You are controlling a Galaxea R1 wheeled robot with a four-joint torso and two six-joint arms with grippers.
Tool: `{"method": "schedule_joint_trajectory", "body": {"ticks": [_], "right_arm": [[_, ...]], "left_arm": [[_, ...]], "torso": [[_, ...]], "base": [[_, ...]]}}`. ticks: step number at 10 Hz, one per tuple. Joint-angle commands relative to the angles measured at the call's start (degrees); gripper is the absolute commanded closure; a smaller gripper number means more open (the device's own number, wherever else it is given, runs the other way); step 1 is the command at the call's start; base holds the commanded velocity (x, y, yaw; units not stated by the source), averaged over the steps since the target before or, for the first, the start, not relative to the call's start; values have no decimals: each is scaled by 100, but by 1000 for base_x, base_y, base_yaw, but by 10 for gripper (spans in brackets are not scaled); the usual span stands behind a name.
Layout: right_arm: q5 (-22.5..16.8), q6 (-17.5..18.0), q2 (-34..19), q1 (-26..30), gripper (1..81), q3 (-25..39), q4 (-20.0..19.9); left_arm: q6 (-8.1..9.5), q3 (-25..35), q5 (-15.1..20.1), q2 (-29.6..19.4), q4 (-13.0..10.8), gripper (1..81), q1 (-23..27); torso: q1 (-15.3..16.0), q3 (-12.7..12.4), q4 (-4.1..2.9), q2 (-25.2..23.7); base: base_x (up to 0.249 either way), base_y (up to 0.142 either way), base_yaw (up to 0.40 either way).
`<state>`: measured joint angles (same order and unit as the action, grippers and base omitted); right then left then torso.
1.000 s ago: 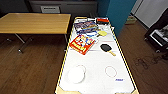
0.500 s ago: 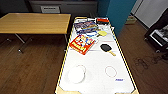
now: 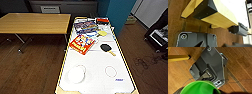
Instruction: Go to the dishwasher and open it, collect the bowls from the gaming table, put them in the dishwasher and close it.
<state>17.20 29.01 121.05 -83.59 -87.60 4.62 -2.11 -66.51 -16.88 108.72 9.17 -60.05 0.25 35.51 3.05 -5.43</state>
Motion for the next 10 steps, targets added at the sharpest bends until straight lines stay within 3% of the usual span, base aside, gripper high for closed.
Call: {"method": "schedule_joint_trajectory", "body": {"ticks": [1, 3, 4, 7, 8, 10], "right_arm": [[-208, -27, -70, -13, 811, -54, 197], [-191, -19, -52, -5, 811, -36, 197], [-208, -27, -9, 13, 811, -37, 206], [-226, -27, 106, 22, 811, -142, 197], [-226, -27, 115, 31, 811, -142, 197], [-226, -27, 141, 39, 811, -151, 197]], "left_arm": [[35, 288, 746, -728, 884, 10, 1331], [26, 166, 1088, -807, 1698, 10, 2060], [35, 78, 1475, -798, 1843, 10, 2438], [35, -221, 2145, -702, 2220, 10, 3213], [35, -501, 2458, -563, 2543, 10, 3451], [35, -915, 2847, -298, 2678, 10, 3723]], "torso": [[0, 0, 0, 0], [0, 0, 0, 0], [0, 0, 0, 0], [0, 0, 0, 0], [0, 0, 0, 0], [0, 0, 0, 0]], "base": [[0, 0, 0], [0, 0, 0], [0, 0, 0], [0, 0, 0], [0, 0, 0], [0, 0, 0]]}}
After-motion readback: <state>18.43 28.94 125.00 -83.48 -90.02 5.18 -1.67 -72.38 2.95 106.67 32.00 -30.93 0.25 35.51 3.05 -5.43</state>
